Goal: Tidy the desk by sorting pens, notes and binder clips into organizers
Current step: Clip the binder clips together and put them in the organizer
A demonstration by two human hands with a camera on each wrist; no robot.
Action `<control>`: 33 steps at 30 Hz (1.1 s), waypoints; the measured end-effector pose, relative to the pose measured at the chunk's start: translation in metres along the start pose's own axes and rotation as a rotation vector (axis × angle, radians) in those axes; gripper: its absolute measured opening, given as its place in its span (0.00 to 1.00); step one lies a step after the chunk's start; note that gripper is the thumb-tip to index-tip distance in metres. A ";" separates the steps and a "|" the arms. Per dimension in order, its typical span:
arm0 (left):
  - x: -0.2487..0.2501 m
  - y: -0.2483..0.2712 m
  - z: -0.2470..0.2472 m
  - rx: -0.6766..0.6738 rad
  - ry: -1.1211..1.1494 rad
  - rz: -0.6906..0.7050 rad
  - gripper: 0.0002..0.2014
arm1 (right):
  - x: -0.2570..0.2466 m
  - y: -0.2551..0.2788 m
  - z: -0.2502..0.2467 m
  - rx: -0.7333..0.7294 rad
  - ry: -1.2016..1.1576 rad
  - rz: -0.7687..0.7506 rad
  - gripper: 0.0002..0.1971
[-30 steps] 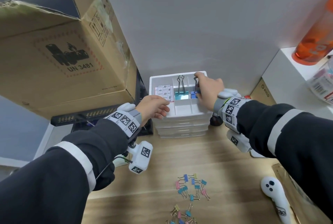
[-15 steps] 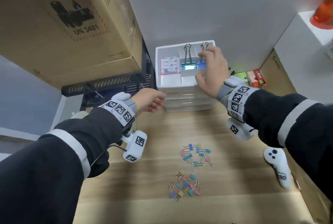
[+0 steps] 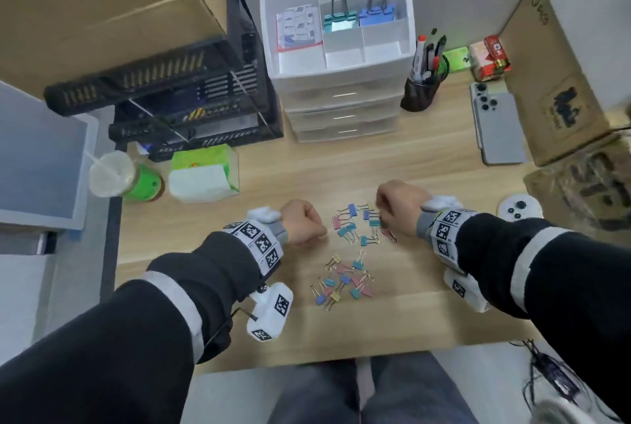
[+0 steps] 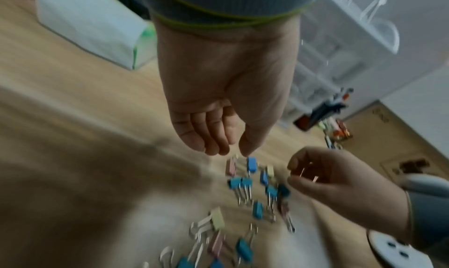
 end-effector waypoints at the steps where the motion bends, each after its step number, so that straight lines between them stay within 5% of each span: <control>1: -0.002 -0.003 0.009 0.011 -0.023 0.020 0.07 | 0.008 0.003 0.008 0.004 -0.016 0.057 0.07; 9: 0.009 -0.009 0.055 0.020 -0.524 0.402 0.21 | 0.025 0.016 0.037 -0.058 -0.079 -0.014 0.17; 15: 0.017 -0.017 0.066 0.060 -0.609 0.436 0.19 | 0.038 0.023 0.033 -0.032 -0.052 -0.003 0.05; 27: 0.023 -0.017 0.066 0.014 -0.708 0.442 0.05 | 0.035 0.020 0.029 -0.136 -0.030 0.054 0.06; 33: 0.015 -0.005 0.062 -0.006 -0.485 0.507 0.11 | 0.010 0.012 0.027 -0.088 -0.195 0.033 0.10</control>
Point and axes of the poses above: each hand's wrist, its own y-axis away from the middle knuckle, its own z-axis out of the palm, x = y × z, the point moved 6 cm from there along -y, towards the middle knuckle, and after that the axes turned 8 degrees about -z, right-handed, at the moved point
